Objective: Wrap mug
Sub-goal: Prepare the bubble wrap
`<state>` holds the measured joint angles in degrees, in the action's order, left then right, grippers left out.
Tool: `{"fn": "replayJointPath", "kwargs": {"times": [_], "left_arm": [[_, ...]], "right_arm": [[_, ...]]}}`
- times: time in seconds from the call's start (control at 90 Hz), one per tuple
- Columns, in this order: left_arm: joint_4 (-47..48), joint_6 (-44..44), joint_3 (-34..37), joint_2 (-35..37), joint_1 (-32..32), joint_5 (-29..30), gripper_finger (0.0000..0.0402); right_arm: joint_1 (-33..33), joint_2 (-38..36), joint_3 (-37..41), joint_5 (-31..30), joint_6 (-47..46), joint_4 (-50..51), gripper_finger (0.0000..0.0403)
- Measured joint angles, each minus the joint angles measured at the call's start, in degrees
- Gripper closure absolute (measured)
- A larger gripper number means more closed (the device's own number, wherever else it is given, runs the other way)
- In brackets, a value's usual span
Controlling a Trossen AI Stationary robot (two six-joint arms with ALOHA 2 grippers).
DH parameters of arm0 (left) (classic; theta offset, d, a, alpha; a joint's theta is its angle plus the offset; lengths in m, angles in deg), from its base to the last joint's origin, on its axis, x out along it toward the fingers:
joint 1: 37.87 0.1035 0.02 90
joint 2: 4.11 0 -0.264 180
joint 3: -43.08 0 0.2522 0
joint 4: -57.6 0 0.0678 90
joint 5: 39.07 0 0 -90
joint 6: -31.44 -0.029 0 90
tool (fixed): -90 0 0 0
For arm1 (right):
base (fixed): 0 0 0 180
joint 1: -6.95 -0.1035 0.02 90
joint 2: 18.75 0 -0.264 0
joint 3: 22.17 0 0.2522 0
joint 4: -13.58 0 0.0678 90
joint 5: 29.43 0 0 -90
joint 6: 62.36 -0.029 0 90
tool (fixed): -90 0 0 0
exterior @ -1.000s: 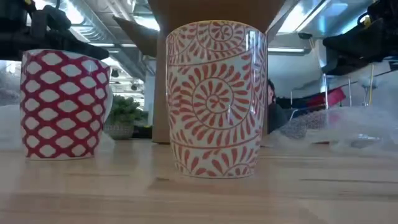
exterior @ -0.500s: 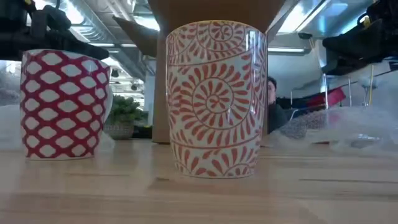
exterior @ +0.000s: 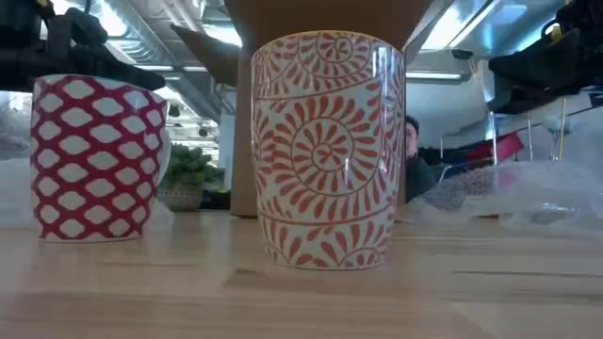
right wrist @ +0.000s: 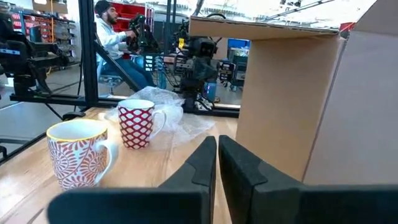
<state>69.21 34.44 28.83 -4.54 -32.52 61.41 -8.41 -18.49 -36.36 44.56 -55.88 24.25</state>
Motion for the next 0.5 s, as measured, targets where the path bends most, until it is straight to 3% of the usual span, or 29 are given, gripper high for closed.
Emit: {"fn": "replayJointPath", "kwargs": {"times": [0.256, 0.367, 0.444, 0.5], "left_arm": [[-3.1, 0.0, 0.0, 0.0, 0.0, 0.9, 0.0402], [-11.9, 11.4, 0.0, 0.2, -0.1, -0.4, 0.0402], [-18.8, 9.5, -0.6, -0.5, 0.8, 2.1, 0.0402], [-17.8, 7.1, -3.5, -0.7, 1.1, -0.1, 0.0402]], "right_arm": [[0.0, 0.0, 0.0, 0.0, -0.4, 0.0, 0.0398], [0.0, 0.0, 0.0, -0.1, -0.9, 0.0, 0.0398], [0.0, 0.0, 0.0, -2.2, -3.2, -0.2, 0.0398], [0.0, 0.0, 0.0, -3.7, -4.9, -0.3, 0.0398]]}}
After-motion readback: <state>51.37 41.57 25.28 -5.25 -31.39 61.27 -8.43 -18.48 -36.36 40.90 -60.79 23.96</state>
